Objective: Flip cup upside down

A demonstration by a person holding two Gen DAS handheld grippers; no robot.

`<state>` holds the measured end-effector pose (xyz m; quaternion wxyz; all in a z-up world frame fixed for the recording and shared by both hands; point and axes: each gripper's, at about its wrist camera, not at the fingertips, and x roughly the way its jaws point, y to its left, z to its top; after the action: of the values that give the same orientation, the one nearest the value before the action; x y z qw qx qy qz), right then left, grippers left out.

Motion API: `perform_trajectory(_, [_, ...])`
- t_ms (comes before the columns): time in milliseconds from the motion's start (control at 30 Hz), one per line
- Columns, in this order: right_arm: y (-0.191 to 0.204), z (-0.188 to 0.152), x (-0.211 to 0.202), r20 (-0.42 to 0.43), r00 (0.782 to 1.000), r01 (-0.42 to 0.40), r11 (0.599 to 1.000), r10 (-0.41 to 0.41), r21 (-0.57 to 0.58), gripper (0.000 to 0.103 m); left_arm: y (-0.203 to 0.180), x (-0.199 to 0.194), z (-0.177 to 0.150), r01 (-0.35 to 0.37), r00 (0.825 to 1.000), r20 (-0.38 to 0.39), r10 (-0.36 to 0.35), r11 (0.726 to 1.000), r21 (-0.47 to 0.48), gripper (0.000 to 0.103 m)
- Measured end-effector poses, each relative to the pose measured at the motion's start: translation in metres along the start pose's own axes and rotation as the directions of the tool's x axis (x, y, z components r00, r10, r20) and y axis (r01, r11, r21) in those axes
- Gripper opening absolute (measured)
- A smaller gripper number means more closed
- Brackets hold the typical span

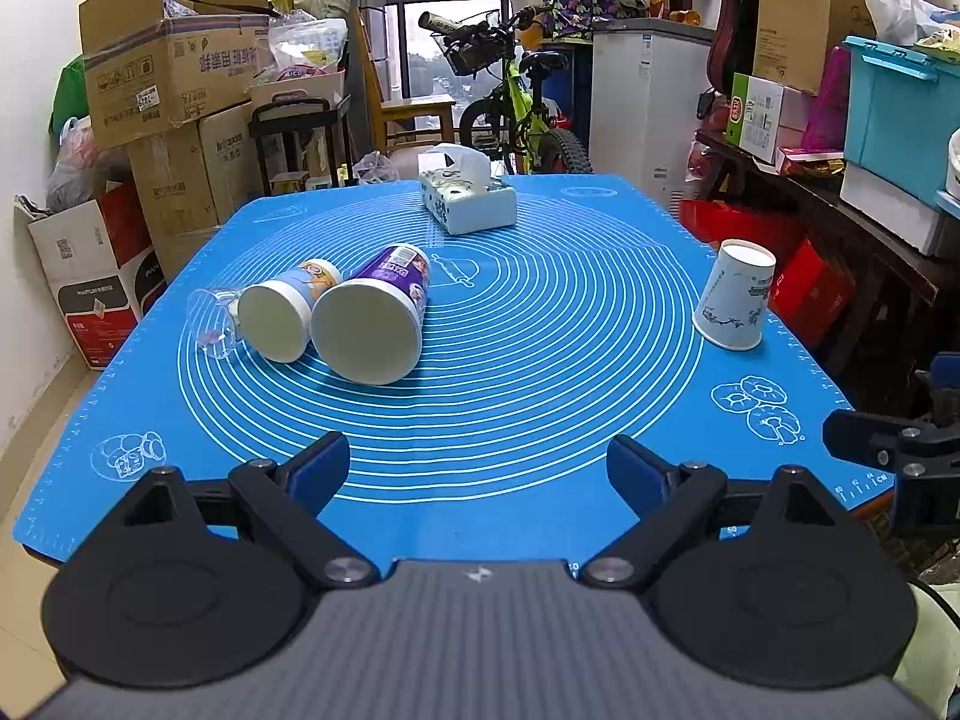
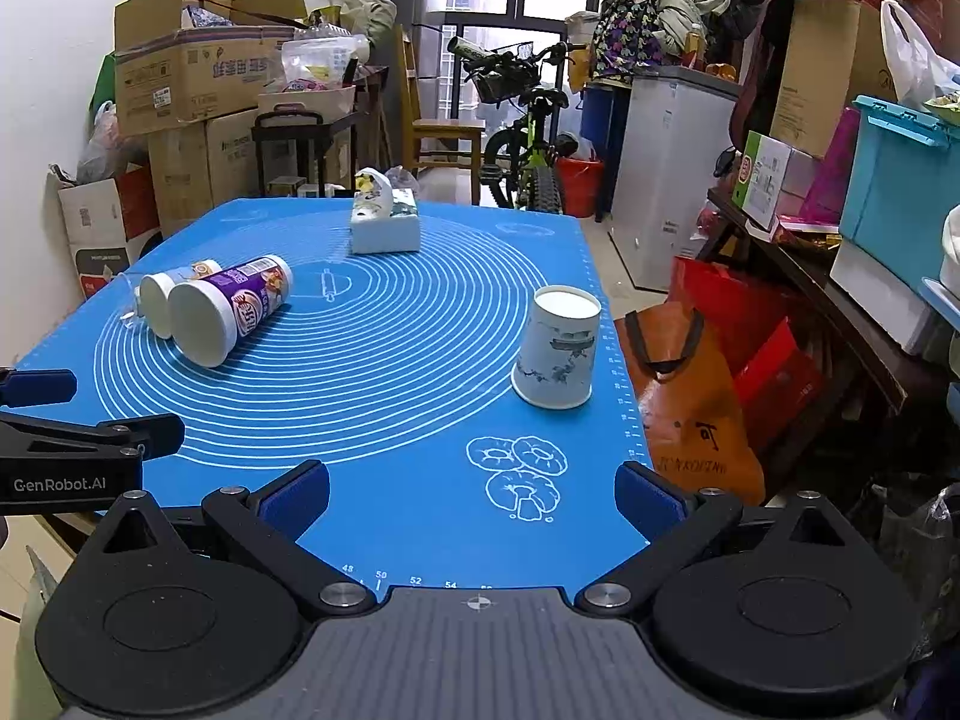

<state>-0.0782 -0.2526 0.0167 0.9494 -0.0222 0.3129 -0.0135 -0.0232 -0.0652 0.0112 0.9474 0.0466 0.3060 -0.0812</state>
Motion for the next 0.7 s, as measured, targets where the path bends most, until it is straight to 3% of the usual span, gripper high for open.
perform_trajectory(700, [-0.0028, -0.0037, 0.0027, -0.012, 1.000, 0.001, 1.000, -0.001, 0.000, 0.101, -0.0004, 0.0003, 0.0002, -0.001, 1.000, -0.001, 0.001, 1.000, 0.001, 0.092])
